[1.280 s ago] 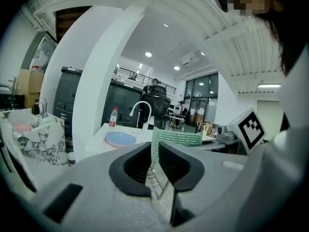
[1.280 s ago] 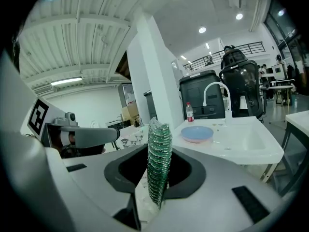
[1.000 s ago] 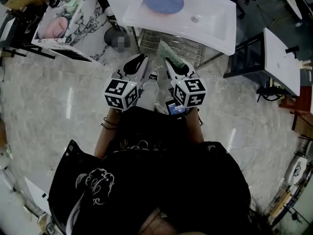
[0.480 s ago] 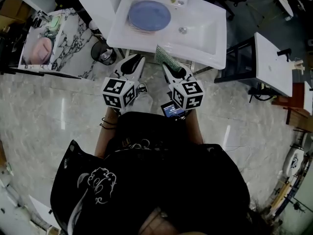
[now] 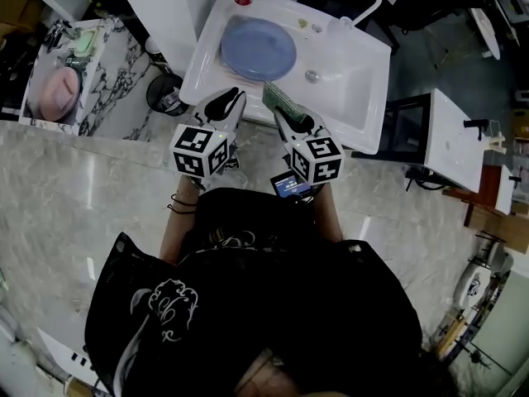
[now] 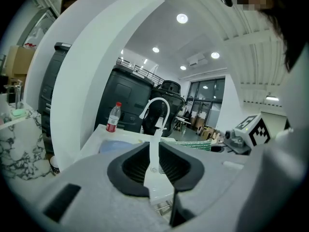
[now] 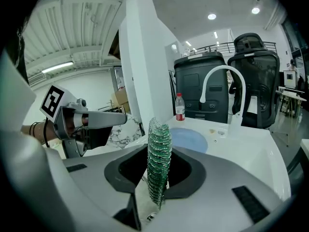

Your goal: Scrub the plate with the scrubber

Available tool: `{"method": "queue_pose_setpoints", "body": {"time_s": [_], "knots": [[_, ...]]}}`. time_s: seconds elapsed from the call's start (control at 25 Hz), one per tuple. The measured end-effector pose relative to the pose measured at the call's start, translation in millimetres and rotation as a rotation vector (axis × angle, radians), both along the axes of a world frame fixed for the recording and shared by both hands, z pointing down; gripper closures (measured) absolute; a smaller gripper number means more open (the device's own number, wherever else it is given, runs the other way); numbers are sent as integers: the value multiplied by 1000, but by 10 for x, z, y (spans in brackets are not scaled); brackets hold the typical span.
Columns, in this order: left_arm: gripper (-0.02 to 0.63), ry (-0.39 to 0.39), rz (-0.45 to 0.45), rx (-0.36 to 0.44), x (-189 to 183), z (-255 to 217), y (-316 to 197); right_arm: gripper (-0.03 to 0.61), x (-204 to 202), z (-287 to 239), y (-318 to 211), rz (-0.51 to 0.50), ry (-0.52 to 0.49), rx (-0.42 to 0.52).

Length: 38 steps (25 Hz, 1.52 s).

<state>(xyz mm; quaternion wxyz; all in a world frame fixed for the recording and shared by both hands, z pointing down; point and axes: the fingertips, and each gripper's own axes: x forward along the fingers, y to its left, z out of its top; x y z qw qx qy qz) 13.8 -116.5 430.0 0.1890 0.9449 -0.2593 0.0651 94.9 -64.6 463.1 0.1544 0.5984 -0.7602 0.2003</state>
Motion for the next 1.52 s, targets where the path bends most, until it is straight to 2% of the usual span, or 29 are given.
{"method": "queue_pose_setpoints", "body": {"time_s": [0.24, 0.56, 0.88, 1.04, 1.24, 1.52], "knots": [[555, -18, 5, -25, 56, 115, -279, 488, 173, 63, -300, 25, -15, -20], [555, -38, -4, -51, 190, 211, -409, 488, 416, 88, -598, 6, -8, -37], [555, -56, -95, -48, 270, 233, -551, 488, 622, 153, -1000, -105, 54, -74], [555, -60, -129, -19, 352, 195, -633, 489, 753, 249, -1284, -178, 124, -104], [554, -107, -145, -1, 458, 252, -651, 488, 958, 519, -1718, -231, 206, -174], [554, -147, -198, -10, 414, 306, -729, 488, 1092, 978, -2255, -259, 258, -288]]}}
